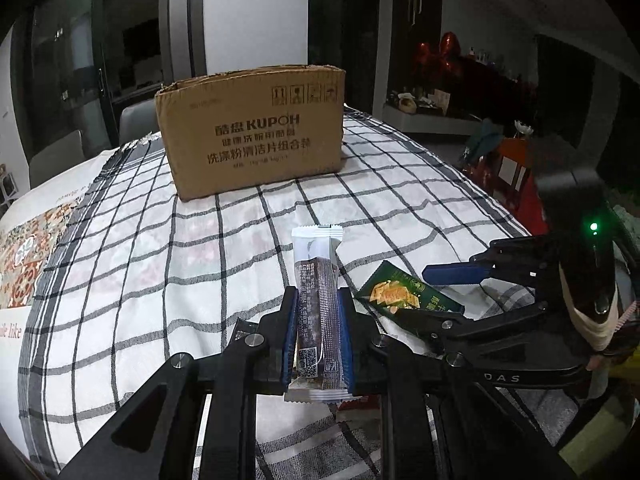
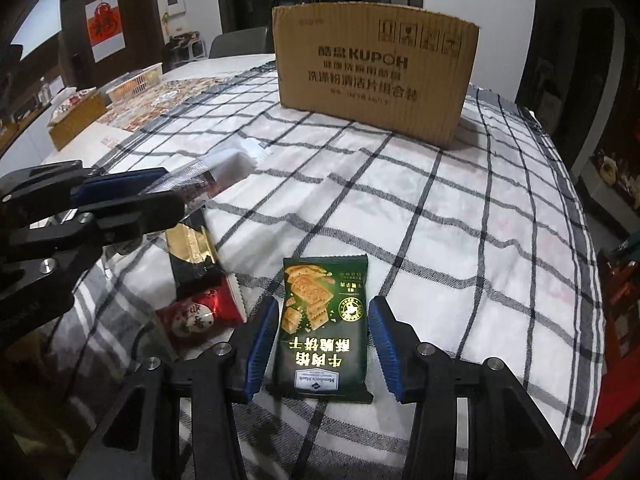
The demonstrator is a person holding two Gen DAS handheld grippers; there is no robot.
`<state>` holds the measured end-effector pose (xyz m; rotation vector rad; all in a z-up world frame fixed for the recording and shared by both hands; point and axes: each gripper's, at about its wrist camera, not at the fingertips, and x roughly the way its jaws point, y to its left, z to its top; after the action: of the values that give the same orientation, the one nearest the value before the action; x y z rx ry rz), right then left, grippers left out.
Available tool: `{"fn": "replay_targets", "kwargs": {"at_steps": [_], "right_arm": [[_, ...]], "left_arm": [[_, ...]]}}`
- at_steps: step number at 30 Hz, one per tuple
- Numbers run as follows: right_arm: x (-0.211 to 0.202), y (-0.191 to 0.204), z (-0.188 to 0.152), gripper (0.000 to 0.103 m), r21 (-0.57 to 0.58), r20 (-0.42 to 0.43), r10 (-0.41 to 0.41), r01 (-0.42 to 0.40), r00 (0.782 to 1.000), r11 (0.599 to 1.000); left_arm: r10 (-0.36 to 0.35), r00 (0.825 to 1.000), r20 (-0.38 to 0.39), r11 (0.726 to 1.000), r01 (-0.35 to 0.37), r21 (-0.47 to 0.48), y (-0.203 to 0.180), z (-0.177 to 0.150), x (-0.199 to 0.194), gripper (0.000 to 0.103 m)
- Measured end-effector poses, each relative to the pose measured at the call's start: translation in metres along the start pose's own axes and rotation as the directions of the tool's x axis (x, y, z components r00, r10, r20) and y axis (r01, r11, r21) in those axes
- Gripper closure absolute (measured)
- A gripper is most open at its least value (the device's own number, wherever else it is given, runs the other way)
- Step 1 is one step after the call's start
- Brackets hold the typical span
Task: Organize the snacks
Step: 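Carry the chocolate bar and cracker packet over the box and release both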
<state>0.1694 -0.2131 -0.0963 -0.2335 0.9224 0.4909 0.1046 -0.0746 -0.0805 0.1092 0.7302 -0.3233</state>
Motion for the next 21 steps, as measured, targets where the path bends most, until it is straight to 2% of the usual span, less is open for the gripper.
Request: {"fn": "replay_targets", "kwargs": {"at_steps": [10,16,21], "right_arm": [[0.004,0.0,-0.001,0.058,0.026,0.001,-0.022,0.022,1.0,0.999],[-0.015,-0.002,0.01,0.058,0.054,0.056,-0.043,0.04,0.997,0.998],[-0.036,-0.002,0.033,0.058,0.058,0.128,-0.064,0.057,0.99,0.997]], "left_arm": [[0.003,1.0,-0.011,1.0,-0.003,-0.016,0.005,0.0,0.003,0.084],[0.01,1.0,0.017,1.0,-0.009,-0.022,0.011,0.008,-0.003,0.084],[0.008,0.998,0.058,1.0,-0.006,-0.03,0.019,0.024,-0.01,0.084]]}}
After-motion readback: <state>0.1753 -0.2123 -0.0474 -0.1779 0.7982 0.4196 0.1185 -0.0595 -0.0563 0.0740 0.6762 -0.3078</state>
